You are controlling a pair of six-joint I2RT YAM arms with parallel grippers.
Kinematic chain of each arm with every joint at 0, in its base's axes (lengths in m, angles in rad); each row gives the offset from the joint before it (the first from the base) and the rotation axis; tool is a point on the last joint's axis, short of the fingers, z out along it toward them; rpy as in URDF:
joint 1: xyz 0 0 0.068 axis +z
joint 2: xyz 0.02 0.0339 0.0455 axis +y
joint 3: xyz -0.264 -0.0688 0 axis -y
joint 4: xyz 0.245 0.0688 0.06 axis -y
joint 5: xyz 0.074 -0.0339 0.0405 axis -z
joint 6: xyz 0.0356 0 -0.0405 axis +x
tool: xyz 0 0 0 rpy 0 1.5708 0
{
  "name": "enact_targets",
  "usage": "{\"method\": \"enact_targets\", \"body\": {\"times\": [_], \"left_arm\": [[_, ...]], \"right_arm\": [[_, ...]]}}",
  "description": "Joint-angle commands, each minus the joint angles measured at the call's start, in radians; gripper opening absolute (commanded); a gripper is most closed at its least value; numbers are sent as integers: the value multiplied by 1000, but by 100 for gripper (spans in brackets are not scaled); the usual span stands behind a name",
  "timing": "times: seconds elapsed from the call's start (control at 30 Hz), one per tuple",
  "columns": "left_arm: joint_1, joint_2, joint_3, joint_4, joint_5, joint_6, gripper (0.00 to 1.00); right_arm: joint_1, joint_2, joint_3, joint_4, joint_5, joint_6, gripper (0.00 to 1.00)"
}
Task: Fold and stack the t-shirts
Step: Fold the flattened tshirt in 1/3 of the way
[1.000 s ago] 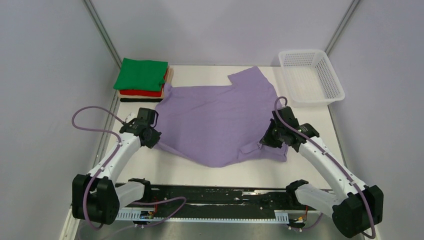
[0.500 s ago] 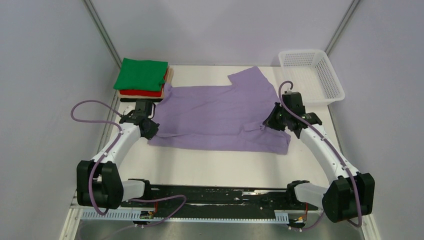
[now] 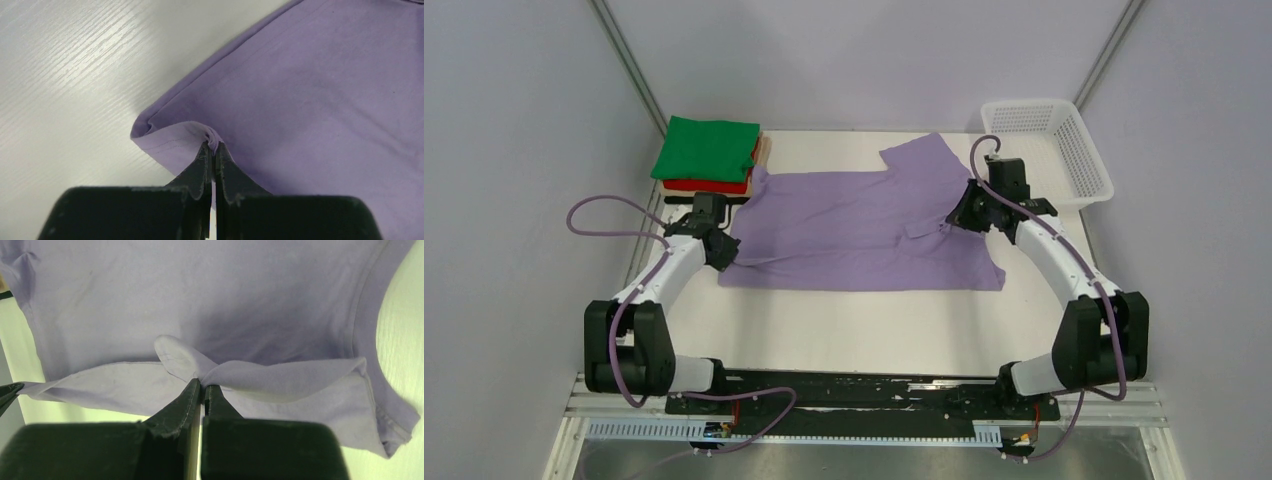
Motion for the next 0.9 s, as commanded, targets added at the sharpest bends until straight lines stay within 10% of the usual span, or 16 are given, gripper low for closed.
{"method": "enact_targets", "body": {"times": [0.0,0.3,0.4,0.47,0.6,0.87], "left_arm": [[18,46,37,70,-29,2,0],[49,167,79,119,-45,-27,36],[50,191,130,107,-29,-12,83],[51,183,162,85,-26,1,98],[51,150,186,81,19,46,100],[48,173,145,189,288,150,100]], "right_arm": [[-12,80,84,77,-29,-57,0],[-46,417,298,122,25,-30,10],[-68,530,420,91,35,-15,55],[-70,550,460,78,33,-13,74],[-66,493,422,85,42,-11,98],[5,305,164,119,6,-16,100]]}}
